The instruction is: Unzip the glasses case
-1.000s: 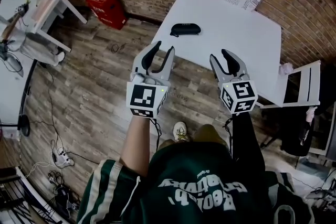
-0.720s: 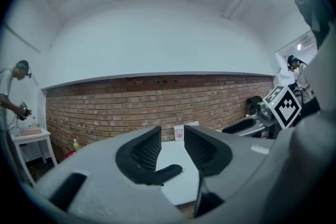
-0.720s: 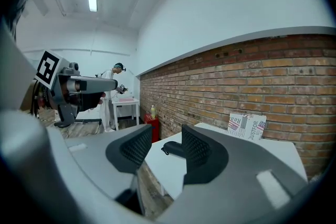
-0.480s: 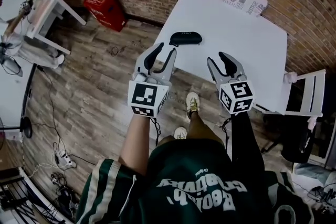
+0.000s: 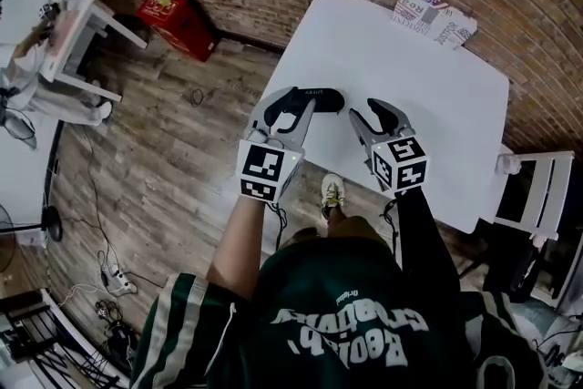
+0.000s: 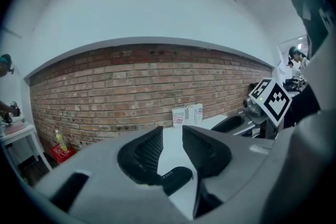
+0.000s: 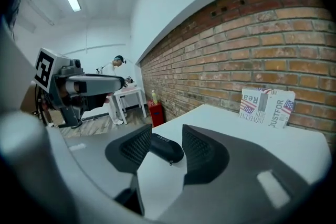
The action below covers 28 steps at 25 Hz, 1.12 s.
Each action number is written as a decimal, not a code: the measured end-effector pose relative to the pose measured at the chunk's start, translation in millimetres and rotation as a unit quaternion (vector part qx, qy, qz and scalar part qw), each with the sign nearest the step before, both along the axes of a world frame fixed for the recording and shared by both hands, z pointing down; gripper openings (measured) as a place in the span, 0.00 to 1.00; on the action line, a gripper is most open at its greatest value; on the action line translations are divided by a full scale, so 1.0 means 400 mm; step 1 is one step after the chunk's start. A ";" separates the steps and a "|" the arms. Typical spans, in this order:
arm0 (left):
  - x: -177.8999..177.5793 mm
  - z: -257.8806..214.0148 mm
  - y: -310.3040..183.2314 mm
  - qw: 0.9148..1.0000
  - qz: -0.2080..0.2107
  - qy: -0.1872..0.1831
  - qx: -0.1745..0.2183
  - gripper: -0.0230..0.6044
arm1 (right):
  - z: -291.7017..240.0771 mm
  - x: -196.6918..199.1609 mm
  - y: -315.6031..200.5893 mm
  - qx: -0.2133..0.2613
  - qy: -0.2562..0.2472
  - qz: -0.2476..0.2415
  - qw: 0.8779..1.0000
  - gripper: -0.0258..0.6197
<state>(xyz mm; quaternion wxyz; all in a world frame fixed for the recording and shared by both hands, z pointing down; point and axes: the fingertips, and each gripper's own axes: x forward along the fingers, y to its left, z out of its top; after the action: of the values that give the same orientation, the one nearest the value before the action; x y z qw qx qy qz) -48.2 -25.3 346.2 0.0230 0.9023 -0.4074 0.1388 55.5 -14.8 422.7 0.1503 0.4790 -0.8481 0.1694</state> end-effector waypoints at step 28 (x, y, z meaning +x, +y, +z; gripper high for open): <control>0.084 0.469 -0.168 0.975 0.063 -0.128 -0.169 0.23 | 0.462 -0.093 -0.074 -0.246 0.013 -0.096 0.964 0.30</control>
<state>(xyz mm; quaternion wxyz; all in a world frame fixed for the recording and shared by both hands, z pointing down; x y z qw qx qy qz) -14.6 -92.3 533.7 0.1141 0.8841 -0.3197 0.3212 18.5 -44.5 607.4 0.2900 0.3454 -0.8204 0.3515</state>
